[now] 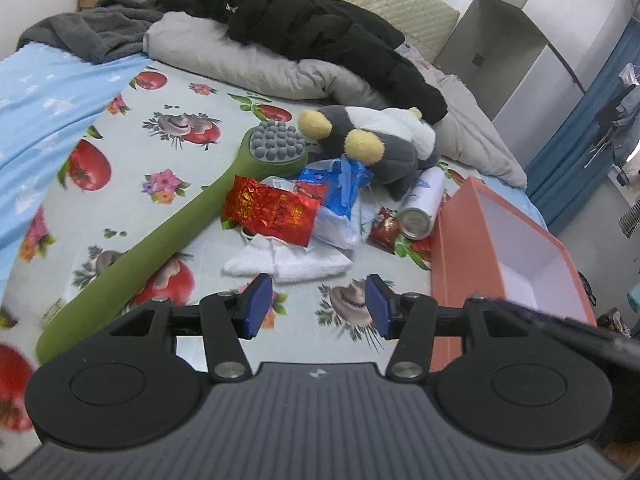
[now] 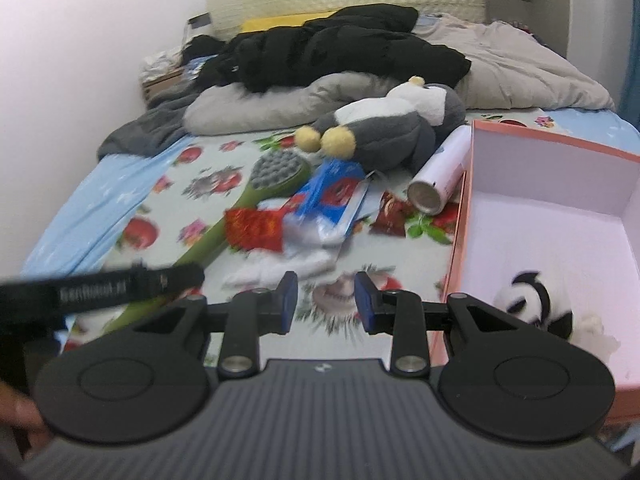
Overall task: Organize soft objects
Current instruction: 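Grasp the red foil candy wrapper with the left tool while the right tool grasps the red candy packet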
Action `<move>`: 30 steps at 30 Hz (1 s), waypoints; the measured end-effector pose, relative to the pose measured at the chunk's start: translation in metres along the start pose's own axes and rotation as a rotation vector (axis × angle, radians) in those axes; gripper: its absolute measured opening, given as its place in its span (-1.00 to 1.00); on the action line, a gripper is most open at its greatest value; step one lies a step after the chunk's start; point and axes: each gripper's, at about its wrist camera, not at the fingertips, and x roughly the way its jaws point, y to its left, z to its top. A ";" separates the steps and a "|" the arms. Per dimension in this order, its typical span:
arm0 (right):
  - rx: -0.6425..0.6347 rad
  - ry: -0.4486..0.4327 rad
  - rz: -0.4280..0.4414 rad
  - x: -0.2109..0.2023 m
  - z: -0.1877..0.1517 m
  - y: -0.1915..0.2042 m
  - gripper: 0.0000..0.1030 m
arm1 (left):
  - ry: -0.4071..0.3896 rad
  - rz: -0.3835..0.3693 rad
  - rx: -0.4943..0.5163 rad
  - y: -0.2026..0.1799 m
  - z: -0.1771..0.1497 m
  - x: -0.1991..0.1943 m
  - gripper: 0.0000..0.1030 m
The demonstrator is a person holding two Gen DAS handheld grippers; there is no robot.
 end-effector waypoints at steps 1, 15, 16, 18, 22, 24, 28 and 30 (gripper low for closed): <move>0.006 -0.003 -0.009 0.008 0.005 0.000 -0.33 | 0.004 -0.002 -0.001 0.002 0.003 0.008 0.12; 0.084 0.049 -0.164 0.135 0.032 -0.014 -0.34 | 0.052 -0.037 0.006 0.024 0.026 0.115 0.09; 0.097 0.054 -0.176 0.142 0.032 -0.017 -0.33 | 0.051 -0.035 0.017 0.023 0.026 0.121 0.09; 0.116 0.051 -0.193 0.154 0.036 -0.021 -0.33 | 0.046 -0.028 0.048 0.020 0.028 0.130 0.09; 0.133 0.035 -0.247 0.176 0.040 -0.024 -0.33 | 0.038 0.003 0.117 0.013 0.027 0.147 0.09; 0.159 0.034 -0.267 0.186 0.042 -0.027 -0.33 | 0.034 0.023 0.140 0.010 0.026 0.152 0.08; 0.136 0.028 -0.334 0.206 0.042 -0.027 -0.33 | 0.028 0.056 0.166 0.007 0.025 0.161 -0.08; 0.133 0.041 -0.375 0.216 0.040 -0.028 -0.33 | 0.023 0.063 0.171 0.006 0.025 0.164 -0.13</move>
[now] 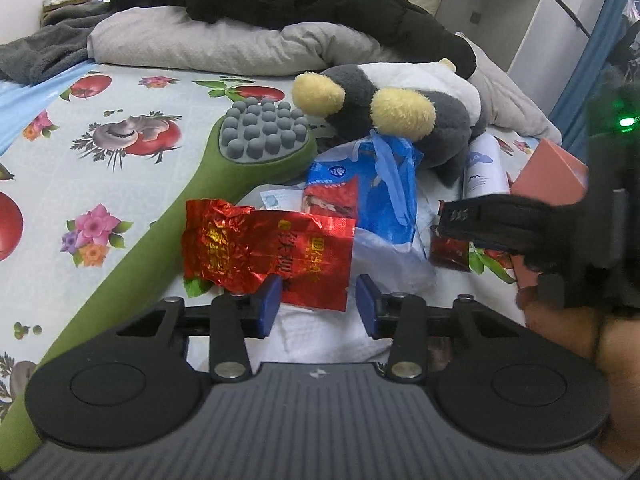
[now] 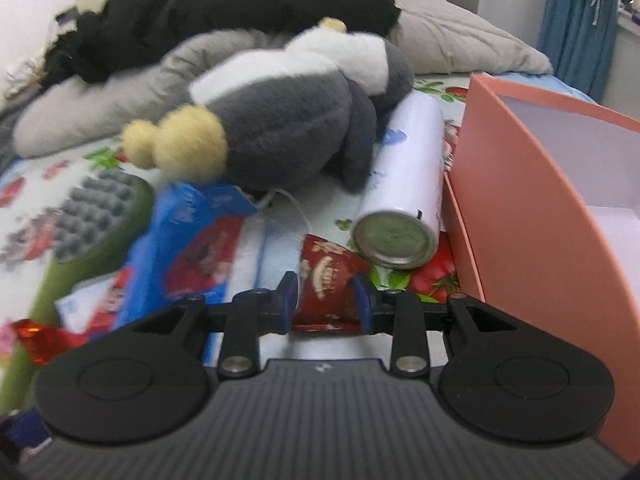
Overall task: Organize soft objects
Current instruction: 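Grasp the red foil candy wrapper with the left tool while the right tool grasps the red candy packet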
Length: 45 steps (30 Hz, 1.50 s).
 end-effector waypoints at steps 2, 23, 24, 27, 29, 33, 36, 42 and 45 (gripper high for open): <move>-0.002 -0.001 -0.024 0.006 -0.002 0.000 -0.32 | -0.003 0.007 0.006 -0.002 0.000 0.002 -0.16; -0.043 -0.002 0.054 -0.025 -0.021 0.000 -0.44 | -0.018 -0.046 -0.070 -0.002 -0.006 -0.025 -1.00; -0.047 -0.003 0.056 -0.029 -0.023 0.000 -0.44 | -0.020 -0.048 -0.076 -0.002 -0.007 -0.029 -1.00; -0.070 -0.006 0.074 -0.044 -0.030 0.001 -0.44 | -0.018 -0.062 -0.093 0.000 -0.013 -0.046 -1.00; -0.096 -0.013 0.084 -0.055 -0.037 0.003 -0.44 | -0.022 -0.060 -0.090 -0.001 -0.017 -0.056 -1.00; -0.127 -0.016 0.101 -0.075 -0.048 0.003 -0.44 | -0.030 -0.061 -0.156 0.011 -0.022 -0.070 -1.00; -0.138 -0.012 0.110 -0.084 -0.056 0.001 -0.45 | -0.039 -0.055 -0.167 0.020 -0.021 -0.074 -0.99; -0.179 -0.013 0.136 -0.096 -0.067 -0.002 -0.45 | -0.076 -0.002 -0.077 0.033 -0.010 -0.066 -0.77; -0.209 -0.006 0.156 -0.098 -0.072 -0.002 -0.45 | -0.102 0.043 -0.009 0.038 -0.005 -0.055 -0.28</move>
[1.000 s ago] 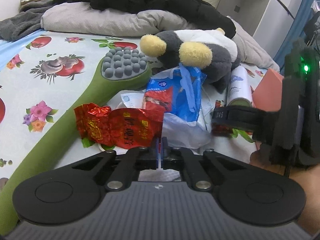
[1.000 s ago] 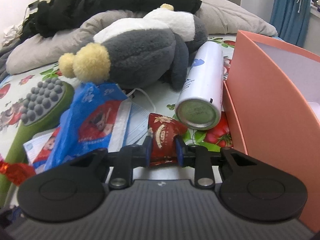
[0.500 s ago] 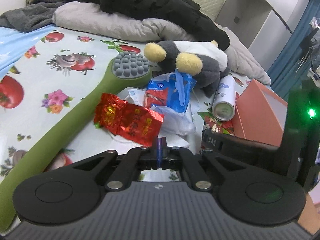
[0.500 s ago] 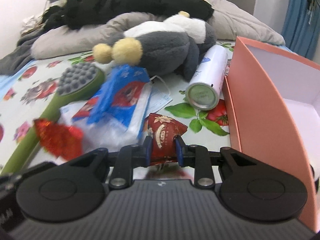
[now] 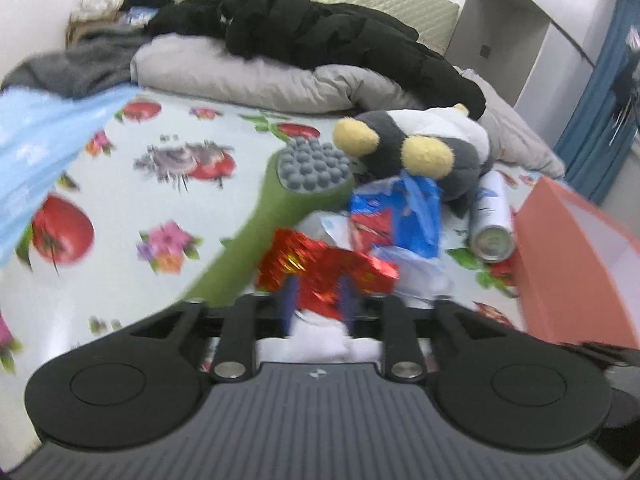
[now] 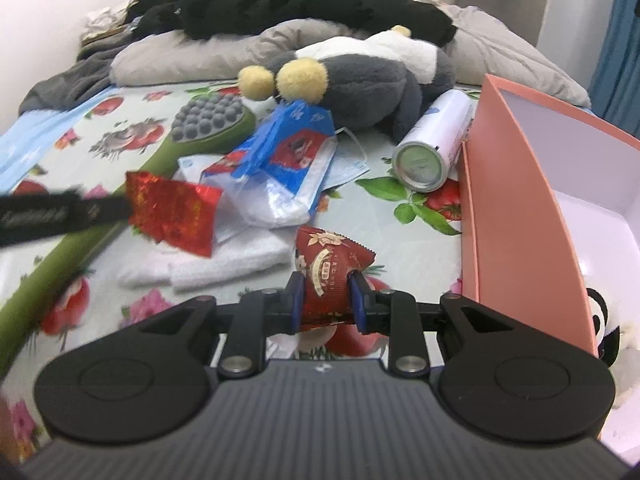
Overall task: Organize soft objects
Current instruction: 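Grasp the red foil candy wrapper with the left tool while the right tool grasps the red candy packet, then carry the red foil wrapper with the left tool while the right tool carries the candy packet over the box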
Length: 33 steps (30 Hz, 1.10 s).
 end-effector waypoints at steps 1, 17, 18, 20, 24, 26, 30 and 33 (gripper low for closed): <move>-0.007 0.002 0.002 0.000 -0.001 0.000 -0.45 | -0.002 0.018 0.028 0.000 0.001 0.004 -0.24; -0.058 0.047 0.061 0.012 -0.009 0.000 -0.45 | 0.009 -0.014 0.308 0.006 0.009 0.060 0.03; -0.060 0.049 0.063 0.012 -0.010 -0.001 -0.45 | 0.006 -0.020 0.304 0.007 0.009 0.060 0.03; -0.067 0.056 0.065 0.014 -0.012 -0.001 -0.45 | 0.004 -0.032 0.305 0.007 0.009 0.060 0.02; -0.079 0.054 0.064 0.012 -0.014 -0.001 -0.45 | 0.009 -0.050 0.288 0.008 0.011 0.060 -0.27; -0.080 0.052 0.063 0.010 -0.014 -0.001 -0.45 | 0.015 -0.038 0.279 0.007 0.011 0.058 -0.31; -0.085 0.038 0.063 0.002 -0.014 -0.002 -0.45 | 0.023 -0.030 0.251 0.007 0.009 0.049 -0.33; -0.091 0.027 0.067 -0.008 -0.015 -0.002 -0.45 | 0.033 -0.026 0.204 0.007 0.006 0.036 -0.33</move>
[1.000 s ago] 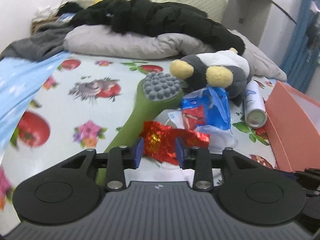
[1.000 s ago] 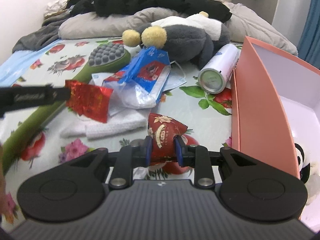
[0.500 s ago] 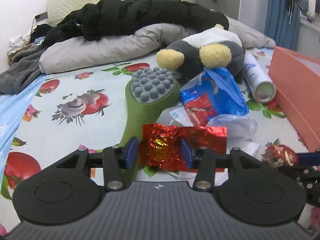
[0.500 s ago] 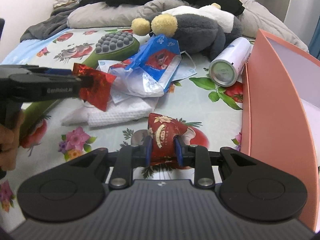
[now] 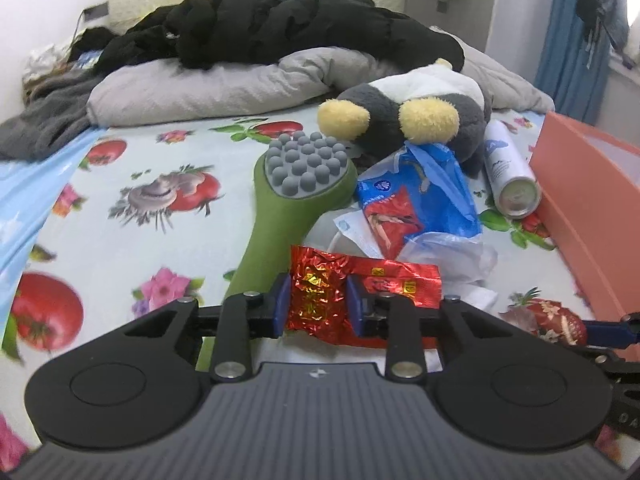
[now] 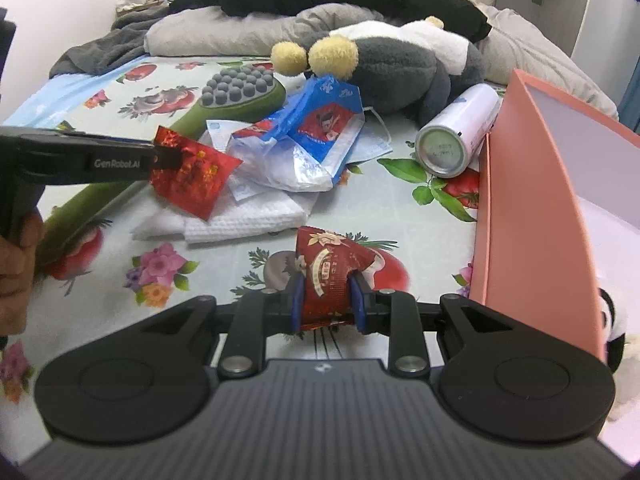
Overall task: Organize soft objects
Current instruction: 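Carry the red foil wrapper with the left tool while the right tool carries the candy packet over the box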
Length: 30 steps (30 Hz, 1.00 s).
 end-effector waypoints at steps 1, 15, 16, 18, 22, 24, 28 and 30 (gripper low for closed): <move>-0.001 -0.002 0.002 -0.003 0.000 0.000 -0.45 | 0.005 -0.001 -0.016 0.000 -0.001 -0.005 -0.33; -0.053 -0.008 0.070 -0.065 -0.027 0.011 -0.45 | 0.086 -0.005 -0.266 -0.018 -0.045 -0.106 -0.33; -0.052 -0.005 0.071 -0.069 -0.031 0.012 -0.45 | 0.097 -0.013 -0.268 -0.021 -0.049 -0.114 -0.33; -0.060 0.001 0.074 -0.076 -0.038 0.014 -0.45 | 0.116 0.018 -0.257 -0.026 -0.058 -0.125 -0.33; -0.085 0.027 0.090 -0.084 -0.052 0.017 -0.45 | 0.158 0.051 -0.261 -0.029 -0.077 -0.141 -0.33; -0.104 0.038 0.098 -0.086 -0.057 0.017 -0.45 | 0.176 0.064 -0.258 -0.028 -0.087 -0.147 -0.33; -0.102 0.068 0.112 -0.083 -0.066 0.014 -0.44 | 0.199 0.066 -0.252 -0.028 -0.097 -0.153 -0.33; -0.103 0.077 0.105 -0.081 -0.072 0.013 -0.44 | 0.205 0.064 -0.250 -0.029 -0.099 -0.153 -0.32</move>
